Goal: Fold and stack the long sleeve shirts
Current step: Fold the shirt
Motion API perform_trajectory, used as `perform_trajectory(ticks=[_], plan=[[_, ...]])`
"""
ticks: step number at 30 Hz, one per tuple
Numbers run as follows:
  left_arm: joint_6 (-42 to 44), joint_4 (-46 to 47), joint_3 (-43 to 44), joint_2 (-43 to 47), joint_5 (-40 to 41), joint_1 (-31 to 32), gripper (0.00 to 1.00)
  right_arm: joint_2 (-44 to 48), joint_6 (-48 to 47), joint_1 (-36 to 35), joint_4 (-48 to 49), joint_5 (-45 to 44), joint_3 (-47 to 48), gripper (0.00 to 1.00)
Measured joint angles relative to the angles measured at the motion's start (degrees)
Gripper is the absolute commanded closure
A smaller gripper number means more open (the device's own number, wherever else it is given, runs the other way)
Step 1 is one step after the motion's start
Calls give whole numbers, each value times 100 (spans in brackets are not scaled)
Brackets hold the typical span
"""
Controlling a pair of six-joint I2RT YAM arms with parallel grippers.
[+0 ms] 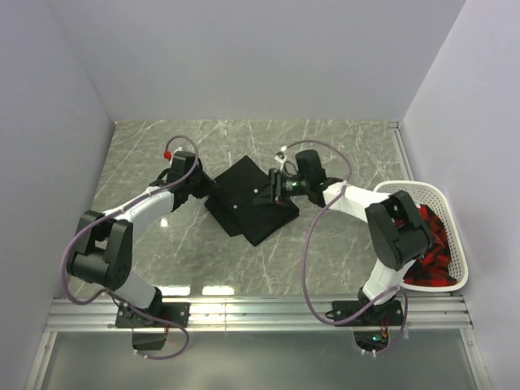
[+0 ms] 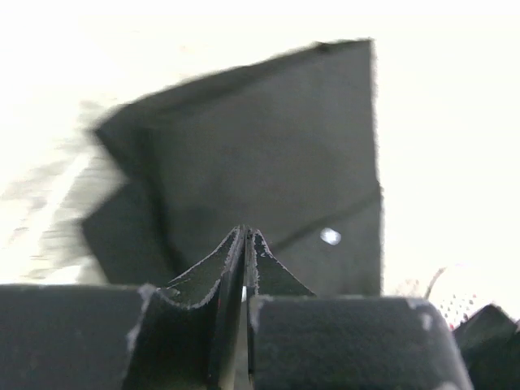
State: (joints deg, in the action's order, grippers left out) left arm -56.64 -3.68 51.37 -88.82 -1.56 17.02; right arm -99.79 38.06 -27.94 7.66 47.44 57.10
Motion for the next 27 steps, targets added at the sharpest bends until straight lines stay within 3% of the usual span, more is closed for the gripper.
perform_trajectory(ticks=[7,12,17,27], plan=[[219,-70,448,22,-90,654,94,52,-111,745,-37,81,85,57],[153,109,468,-568,-428,905,100,-398,-61,1143,192,181,-28,59],[-26,319,-46,-1047,-555,855,100,-966,197,1401,616,153,-549,59],[-538,1309,-883,-787,-1021,431,99,-1126,577,1513,1080,101,-887,60]])
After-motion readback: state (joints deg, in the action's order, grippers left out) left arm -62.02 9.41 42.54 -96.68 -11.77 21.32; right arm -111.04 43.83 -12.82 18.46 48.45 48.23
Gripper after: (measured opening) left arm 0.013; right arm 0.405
